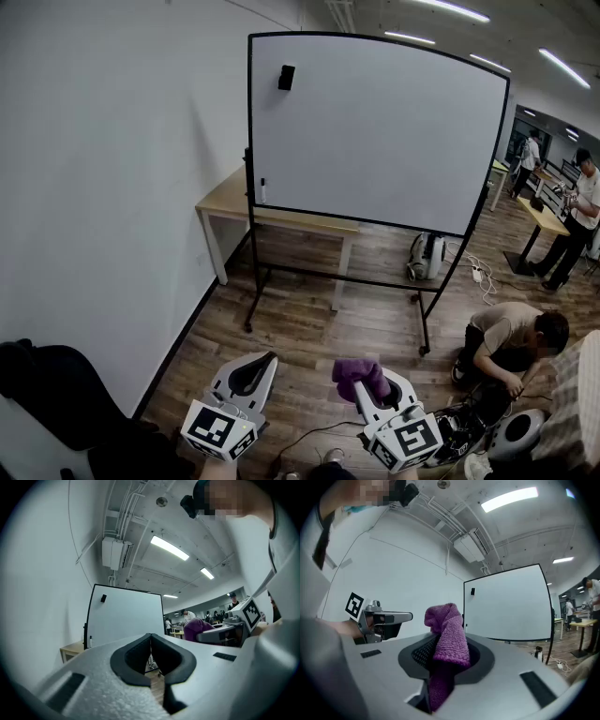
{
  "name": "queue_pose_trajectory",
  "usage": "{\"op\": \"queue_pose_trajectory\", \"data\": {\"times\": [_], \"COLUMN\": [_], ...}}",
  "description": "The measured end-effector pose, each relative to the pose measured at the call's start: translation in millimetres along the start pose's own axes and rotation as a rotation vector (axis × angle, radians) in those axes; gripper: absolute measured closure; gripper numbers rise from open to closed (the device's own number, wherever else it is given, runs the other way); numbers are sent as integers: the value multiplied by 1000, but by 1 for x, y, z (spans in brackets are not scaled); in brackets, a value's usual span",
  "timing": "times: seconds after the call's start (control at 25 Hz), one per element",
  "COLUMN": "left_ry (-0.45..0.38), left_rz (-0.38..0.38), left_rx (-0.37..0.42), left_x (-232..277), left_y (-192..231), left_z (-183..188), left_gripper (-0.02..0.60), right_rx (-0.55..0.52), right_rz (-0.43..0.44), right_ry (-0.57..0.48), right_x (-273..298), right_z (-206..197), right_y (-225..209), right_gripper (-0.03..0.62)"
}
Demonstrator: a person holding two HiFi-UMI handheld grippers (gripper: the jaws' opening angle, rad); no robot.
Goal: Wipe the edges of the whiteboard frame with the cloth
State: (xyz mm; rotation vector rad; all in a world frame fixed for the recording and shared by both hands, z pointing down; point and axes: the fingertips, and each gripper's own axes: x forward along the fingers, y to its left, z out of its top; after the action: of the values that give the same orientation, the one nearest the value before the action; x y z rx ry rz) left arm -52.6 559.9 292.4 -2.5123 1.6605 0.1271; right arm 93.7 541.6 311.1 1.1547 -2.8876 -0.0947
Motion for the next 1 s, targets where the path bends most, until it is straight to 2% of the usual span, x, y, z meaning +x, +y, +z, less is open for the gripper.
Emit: {"op": "queue_pose_trajectory", "data": {"times": [0.52, 0.88, 1.0], "left_ry": [-5, -7, -4], "left_rz": [-22, -14, -12], "left_rx": [1, 3, -3], "left_x": [0, 3, 12], "left_y": [-5, 6, 11], "left_z": [-3, -2, -5], "left_gripper": [565, 565, 565], "right_rx": [0, -31, -5], "right_rz": [-14, -14, -23], "right_ry": [-3, 15, 8], "right_x": [-5, 5, 11], "right_z": [-1, -4, -5], "right_y": [0, -1, -11], "right_gripper": [517, 516, 516]}}
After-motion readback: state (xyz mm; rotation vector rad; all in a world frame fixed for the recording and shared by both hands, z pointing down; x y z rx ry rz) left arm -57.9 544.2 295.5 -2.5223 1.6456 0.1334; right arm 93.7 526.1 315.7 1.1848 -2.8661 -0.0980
